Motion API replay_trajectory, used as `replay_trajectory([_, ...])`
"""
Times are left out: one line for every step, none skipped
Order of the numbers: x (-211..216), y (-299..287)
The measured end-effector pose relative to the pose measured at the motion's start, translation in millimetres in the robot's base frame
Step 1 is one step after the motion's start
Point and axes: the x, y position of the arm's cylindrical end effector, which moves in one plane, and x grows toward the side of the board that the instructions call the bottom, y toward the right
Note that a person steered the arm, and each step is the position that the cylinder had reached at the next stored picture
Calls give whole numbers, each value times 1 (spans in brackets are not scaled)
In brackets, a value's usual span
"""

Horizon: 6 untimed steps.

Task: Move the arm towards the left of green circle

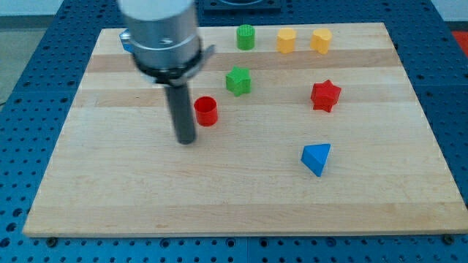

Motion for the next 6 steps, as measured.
replay_trajectory([-8, -41])
replay_trajectory([-14, -59])
replay_trajectory([-44, -53])
replay_trajectory([-108, -24])
replay_trajectory([-168, 14])
replay_trajectory([-226, 29])
